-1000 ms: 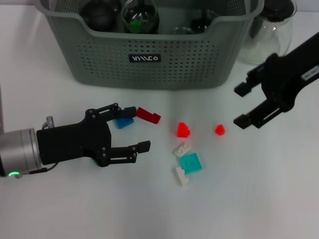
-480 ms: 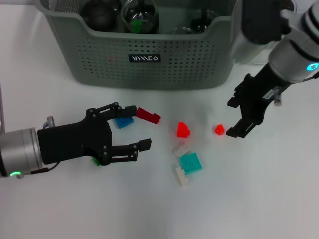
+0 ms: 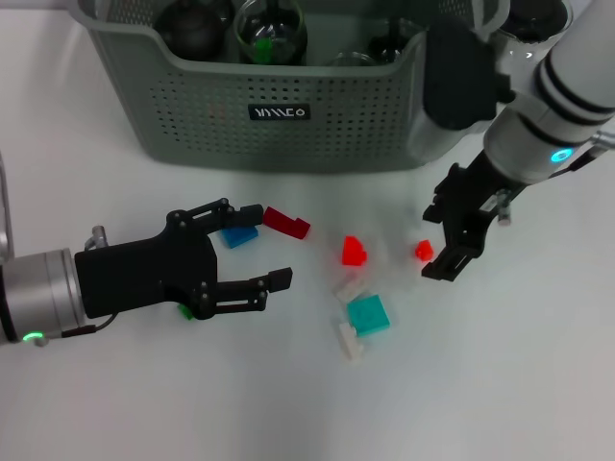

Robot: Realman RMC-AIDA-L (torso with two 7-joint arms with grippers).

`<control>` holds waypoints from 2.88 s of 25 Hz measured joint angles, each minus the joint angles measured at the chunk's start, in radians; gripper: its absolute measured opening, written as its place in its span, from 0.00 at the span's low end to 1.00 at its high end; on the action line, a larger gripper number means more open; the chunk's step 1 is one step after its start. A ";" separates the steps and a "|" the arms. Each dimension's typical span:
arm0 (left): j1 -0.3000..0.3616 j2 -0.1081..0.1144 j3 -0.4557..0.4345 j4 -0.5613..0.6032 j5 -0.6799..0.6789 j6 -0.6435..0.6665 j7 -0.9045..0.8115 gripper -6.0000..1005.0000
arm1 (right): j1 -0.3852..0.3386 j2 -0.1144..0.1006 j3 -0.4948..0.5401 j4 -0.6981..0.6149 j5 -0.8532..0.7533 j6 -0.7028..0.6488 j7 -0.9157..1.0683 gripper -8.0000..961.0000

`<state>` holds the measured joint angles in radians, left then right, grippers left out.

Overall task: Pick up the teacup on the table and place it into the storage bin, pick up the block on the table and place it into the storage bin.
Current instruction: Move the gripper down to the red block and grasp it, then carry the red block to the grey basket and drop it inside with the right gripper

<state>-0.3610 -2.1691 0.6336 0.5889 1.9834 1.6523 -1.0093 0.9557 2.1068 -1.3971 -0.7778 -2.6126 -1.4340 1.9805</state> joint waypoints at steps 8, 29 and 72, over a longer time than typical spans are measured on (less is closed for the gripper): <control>-0.001 -0.001 0.000 0.000 0.000 -0.008 0.000 0.86 | 0.003 0.002 -0.080 0.035 0.026 0.073 0.010 0.79; -0.003 0.001 -0.002 -0.011 -0.002 -0.013 0.001 0.86 | 0.008 -0.002 -0.112 0.045 0.035 0.097 0.014 0.28; -0.002 0.003 -0.002 -0.005 -0.001 -0.008 -0.006 0.86 | 0.239 -0.020 0.280 -0.020 -0.314 0.338 0.330 0.25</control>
<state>-0.3632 -2.1660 0.6320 0.5838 1.9819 1.6446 -1.0150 1.1947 2.0866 -1.1166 -0.7978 -2.9271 -1.0960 2.3104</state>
